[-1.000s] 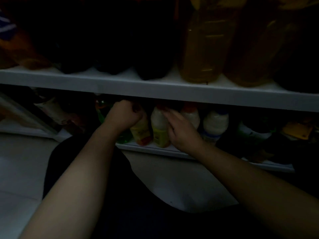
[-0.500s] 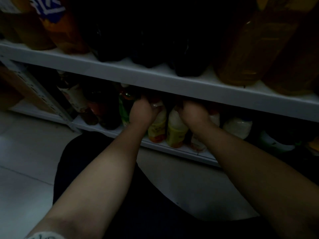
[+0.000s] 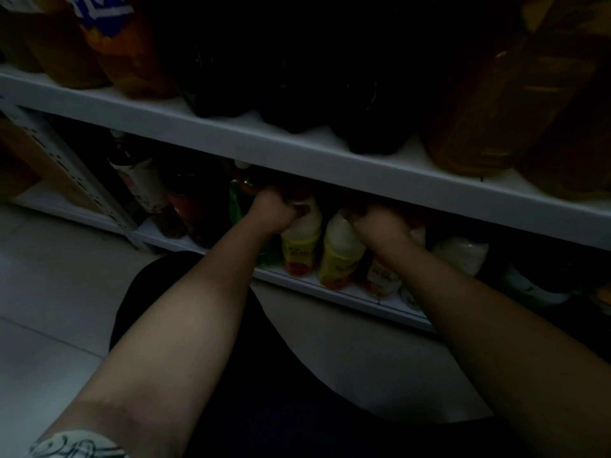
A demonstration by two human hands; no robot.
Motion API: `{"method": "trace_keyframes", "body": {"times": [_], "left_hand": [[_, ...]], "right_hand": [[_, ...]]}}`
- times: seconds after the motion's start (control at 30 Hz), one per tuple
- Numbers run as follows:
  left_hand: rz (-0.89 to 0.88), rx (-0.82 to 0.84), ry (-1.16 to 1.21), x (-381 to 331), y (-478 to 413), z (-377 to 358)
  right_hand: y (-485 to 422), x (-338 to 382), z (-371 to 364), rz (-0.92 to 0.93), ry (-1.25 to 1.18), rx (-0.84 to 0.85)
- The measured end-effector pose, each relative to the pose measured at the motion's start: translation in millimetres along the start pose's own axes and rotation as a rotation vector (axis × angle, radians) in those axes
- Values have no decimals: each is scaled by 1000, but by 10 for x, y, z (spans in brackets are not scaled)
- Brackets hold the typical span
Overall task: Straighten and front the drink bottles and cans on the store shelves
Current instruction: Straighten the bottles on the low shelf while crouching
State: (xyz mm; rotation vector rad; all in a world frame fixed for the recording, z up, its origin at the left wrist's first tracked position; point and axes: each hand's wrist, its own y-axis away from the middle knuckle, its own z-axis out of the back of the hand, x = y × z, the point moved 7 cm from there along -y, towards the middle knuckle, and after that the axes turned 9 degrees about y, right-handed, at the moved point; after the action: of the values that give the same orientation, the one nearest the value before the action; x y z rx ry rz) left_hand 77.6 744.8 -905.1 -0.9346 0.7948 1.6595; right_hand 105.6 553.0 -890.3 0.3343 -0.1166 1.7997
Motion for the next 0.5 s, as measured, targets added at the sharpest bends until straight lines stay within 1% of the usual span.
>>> {"method": "trace_keyframes", "body": {"times": [0.1,0.17,0.2,0.23,0.33,0.4,0.5], "left_hand": [[-21,0,25,22,24,-22],[-8,-24,-1,74,50,-28],[-2,-40,-38,102,60,-34],[-3,-53,-89,117,77,-51],[-10,-87,-211,121,109,-139],[-5,-135,-231,118,100,-147],[-19,-108,-268,108,69,-149]], "right_hand": [[83,1,48,-59,42,-157],[134,5,97,-76,19,-248],[140,-6,92,-78,-17,-255],[134,-20,65,-77,-72,-227],[100,-38,-46,-55,-170,-89],[109,-49,-36,-41,-188,-107],[140,-81,-13,-79,-182,-161]]}}
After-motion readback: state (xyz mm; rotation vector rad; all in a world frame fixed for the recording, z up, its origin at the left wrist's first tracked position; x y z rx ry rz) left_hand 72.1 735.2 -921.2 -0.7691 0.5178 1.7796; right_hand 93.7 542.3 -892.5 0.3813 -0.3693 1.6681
